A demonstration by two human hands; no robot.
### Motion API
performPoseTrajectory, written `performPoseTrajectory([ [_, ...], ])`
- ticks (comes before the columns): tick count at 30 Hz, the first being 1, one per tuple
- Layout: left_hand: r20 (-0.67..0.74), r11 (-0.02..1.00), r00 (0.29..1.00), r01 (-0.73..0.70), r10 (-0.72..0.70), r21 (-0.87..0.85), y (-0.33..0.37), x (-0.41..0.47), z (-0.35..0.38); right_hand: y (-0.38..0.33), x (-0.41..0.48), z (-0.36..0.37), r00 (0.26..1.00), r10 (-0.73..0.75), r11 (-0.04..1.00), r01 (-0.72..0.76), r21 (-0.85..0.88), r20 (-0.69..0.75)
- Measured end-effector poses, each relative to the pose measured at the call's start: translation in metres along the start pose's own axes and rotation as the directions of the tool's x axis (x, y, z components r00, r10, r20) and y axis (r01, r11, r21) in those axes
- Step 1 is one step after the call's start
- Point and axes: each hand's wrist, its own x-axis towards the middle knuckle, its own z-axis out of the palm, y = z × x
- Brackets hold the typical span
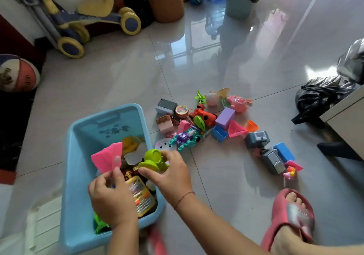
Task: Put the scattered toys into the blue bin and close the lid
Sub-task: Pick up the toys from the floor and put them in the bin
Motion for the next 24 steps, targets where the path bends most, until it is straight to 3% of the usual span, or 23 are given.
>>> performPoseTrajectory([
  [4, 0.052, 0.980, 0.980, 0.191, -0.195, 0.059, -0.021, 0.021, -0.026, -0.019, -0.012, 0.041, 0.982, -0.027, 0.998, 0.035, -0.042, 0.188],
  [7, 0.059, 0.972, 0.971, 0.233, -0.231, -0.017, -0.015, 0.019, -0.023, -0.007, -0.011, 0.042, 0.979, -0.028, 0.995, 0.046, -0.085, 0.200],
  [10, 0.099, 0.982, 0.987, 0.139, -0.127, -0.127, 0.001, 0.005, -0.007, 0.023, 0.000, 0.004, 0.999, -0.004, 0.992, 0.009, -0.125, 0.039],
  [13, 0.197, 0.975, 0.973, -0.079, 0.120, -0.206, 0.024, -0.026, 0.024, 0.074, 0.019, -0.063, 0.967, 0.050, 0.973, -0.104, -0.206, -0.248],
  [16, 0.384, 0.944, 0.867, -0.254, 0.318, -0.209, 0.048, -0.066, 0.066, 0.136, 0.034, -0.137, 0.837, 0.150, 0.911, -0.324, -0.256, -0.525],
  [18, 0.504, 0.919, 0.769, -0.329, 0.393, -0.216, 0.058, -0.092, 0.096, 0.174, 0.037, -0.182, 0.736, 0.272, 0.843, -0.493, -0.215, -0.620],
  [21, 0.670, 0.895, 0.616, -0.411, 0.414, -0.175, 0.065, -0.124, 0.136, 0.213, 0.036, -0.236, 0.652, 0.407, 0.744, -0.643, -0.182, -0.640],
  [24, 0.819, 0.890, 0.459, -0.439, 0.343, -0.126, 0.064, -0.148, 0.171, 0.239, 0.044, -0.277, 0.646, 0.499, 0.701, -0.693, -0.169, -0.578],
])
